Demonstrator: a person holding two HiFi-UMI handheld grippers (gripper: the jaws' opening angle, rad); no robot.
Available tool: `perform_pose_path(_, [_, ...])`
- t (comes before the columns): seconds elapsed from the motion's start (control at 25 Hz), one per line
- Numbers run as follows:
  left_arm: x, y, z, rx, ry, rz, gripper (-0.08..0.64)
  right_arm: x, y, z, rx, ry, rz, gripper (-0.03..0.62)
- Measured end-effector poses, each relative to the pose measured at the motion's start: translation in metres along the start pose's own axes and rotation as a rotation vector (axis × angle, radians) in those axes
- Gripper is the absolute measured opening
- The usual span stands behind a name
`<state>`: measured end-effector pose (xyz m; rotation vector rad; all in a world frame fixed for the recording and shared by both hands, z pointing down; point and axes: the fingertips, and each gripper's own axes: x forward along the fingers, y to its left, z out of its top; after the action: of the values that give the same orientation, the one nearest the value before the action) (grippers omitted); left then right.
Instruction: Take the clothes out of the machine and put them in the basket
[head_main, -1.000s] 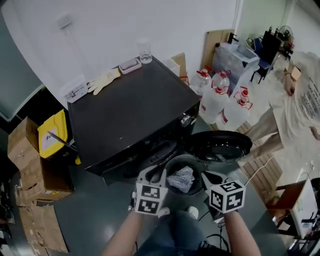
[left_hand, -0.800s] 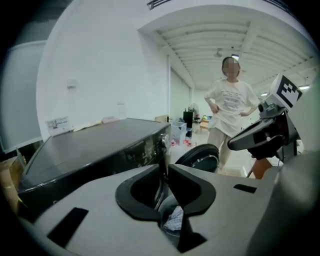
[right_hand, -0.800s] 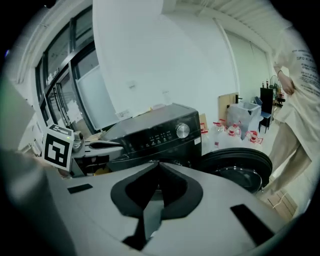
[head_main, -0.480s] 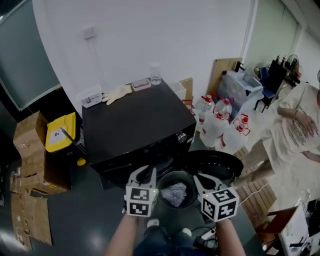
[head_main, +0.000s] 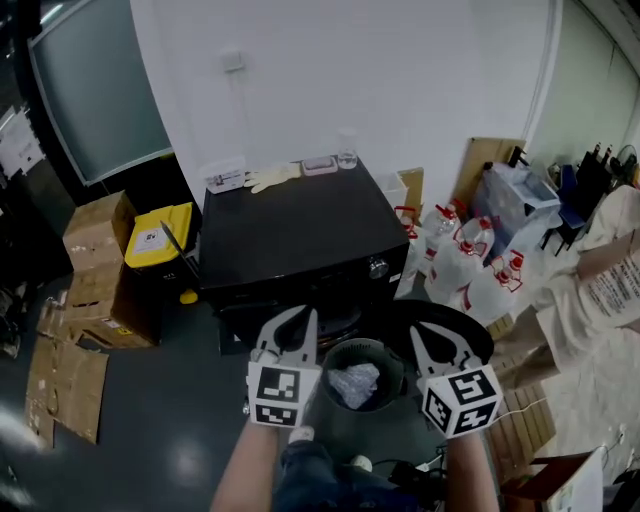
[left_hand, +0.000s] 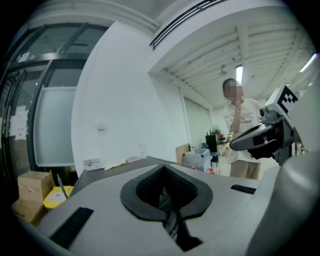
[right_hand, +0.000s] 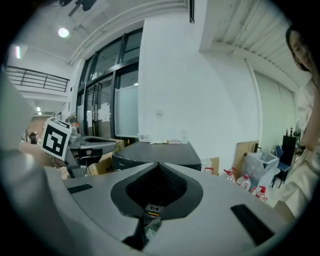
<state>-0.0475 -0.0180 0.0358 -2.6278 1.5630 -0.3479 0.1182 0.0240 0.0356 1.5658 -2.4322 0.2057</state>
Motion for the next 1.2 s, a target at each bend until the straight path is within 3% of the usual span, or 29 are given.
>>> perform_pose_path(0.24, [-0.033,-0.017,0.038,0.085,-0.125,0.053,0.003,-0.029,0.005,0.014,-0.104,-0.08,0.045,0.002])
perform_pose_path(0.52, [-0.072,-0.012,0.067,0.146,-0.218,0.086,0.003,-0.053,0.025,0.038,-0.211,-0.168,0.022,0.002])
perform_pose_path(0.88, [-0.093,0.021,0.106,0.218,-0.26,0.057,0.003,-0.065,0.042,0.088,-0.249,-0.254,-0.08,0.002])
perform_pose_path(1.2, [-0.101,0.052,0.117,0.208,-0.29,0.056,0.003,-0.061,0.058,0.113,-0.297,-0.271,-0.131,0.002])
